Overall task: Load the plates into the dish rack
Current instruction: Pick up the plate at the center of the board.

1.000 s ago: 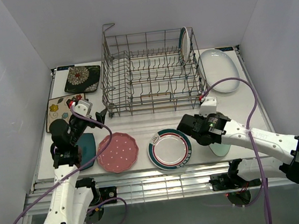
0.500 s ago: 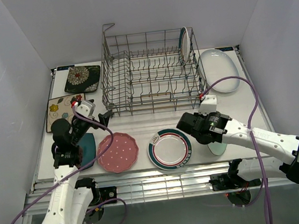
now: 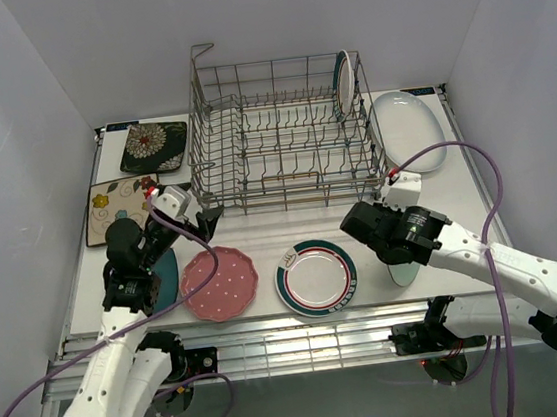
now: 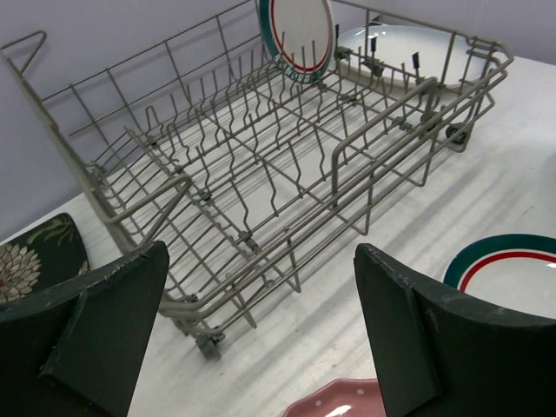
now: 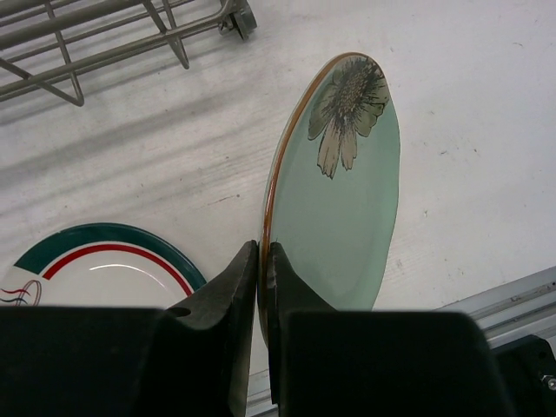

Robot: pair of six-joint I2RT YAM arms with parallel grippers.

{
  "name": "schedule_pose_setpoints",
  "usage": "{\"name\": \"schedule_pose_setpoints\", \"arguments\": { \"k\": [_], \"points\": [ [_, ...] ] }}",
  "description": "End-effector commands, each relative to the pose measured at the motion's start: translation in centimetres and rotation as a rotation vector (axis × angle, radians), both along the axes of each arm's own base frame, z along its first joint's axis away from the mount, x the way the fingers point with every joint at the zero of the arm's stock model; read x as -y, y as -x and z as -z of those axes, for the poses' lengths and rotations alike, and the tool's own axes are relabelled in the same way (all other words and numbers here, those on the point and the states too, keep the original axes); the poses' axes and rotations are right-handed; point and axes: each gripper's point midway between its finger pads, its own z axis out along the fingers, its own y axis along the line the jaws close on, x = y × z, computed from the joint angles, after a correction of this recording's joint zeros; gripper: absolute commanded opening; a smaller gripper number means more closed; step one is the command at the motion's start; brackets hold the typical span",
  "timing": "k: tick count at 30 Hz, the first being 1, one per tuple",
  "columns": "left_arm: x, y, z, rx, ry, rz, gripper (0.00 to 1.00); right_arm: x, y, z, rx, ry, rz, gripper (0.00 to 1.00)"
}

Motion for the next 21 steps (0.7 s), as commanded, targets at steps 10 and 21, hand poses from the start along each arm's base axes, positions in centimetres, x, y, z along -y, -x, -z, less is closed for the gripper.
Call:
{"name": "schedule_pose_setpoints", "arguments": {
  "k": [10, 21],
  "points": [
    [5.7, 0.9, -3.0, 0.036, 0.002, 0.058, 0.98, -0.1, -2.2, -5.4, 0.181, -0.204, 0.126, 0.08],
    [14.2, 2.7, -2.7, 0.038, -0.095, 0.198, 0.98, -1.1, -3.5, -7.4, 0.222, -0.316, 0.193, 0.08]
  ]
}}
